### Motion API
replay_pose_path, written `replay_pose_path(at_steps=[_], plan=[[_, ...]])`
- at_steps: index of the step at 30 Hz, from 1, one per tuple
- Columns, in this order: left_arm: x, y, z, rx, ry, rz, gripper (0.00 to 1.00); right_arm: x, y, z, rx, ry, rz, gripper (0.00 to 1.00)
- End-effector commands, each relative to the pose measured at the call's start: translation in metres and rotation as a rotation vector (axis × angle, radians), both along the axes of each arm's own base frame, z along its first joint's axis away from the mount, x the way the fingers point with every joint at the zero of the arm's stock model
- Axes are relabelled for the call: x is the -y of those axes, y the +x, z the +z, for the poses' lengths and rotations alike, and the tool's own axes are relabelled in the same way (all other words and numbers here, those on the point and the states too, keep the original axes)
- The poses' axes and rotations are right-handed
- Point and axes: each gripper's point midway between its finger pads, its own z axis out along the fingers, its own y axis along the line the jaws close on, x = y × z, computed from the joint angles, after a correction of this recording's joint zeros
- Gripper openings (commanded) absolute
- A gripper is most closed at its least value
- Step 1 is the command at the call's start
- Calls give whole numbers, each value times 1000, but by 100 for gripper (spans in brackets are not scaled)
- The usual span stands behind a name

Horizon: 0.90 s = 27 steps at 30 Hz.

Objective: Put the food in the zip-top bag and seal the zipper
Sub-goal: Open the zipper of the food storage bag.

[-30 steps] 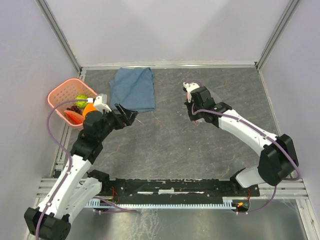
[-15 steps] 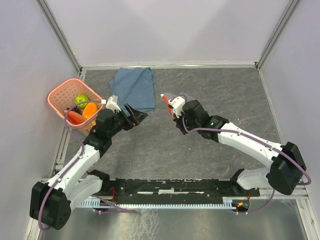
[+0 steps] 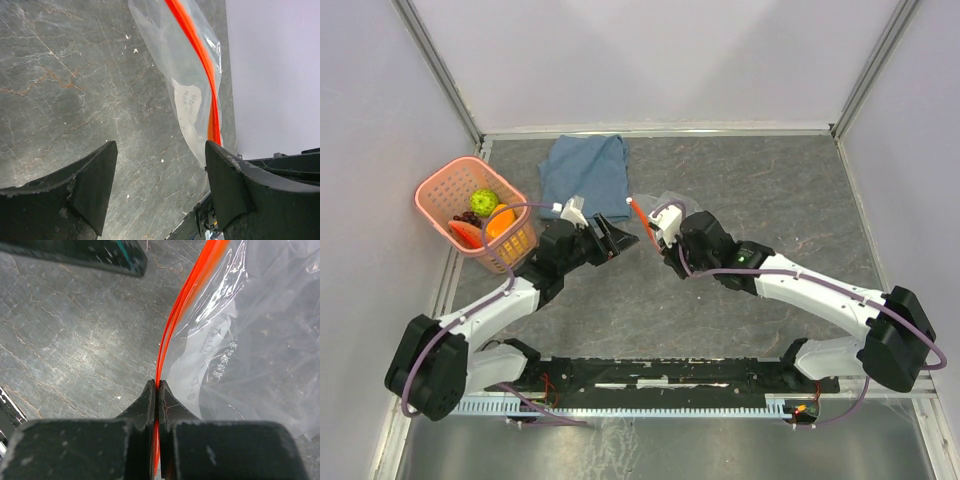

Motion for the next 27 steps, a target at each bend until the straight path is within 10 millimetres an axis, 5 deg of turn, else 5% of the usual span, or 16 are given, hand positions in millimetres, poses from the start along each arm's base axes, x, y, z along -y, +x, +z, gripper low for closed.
replay_pose_path(at_steps=[1,27], plan=[[16,12,29,69,-73,-7,76,-13,3,24,60,86,13,2],[35,7,29,78,-110,-60,76,-11,5,15,56,77,-13,2]])
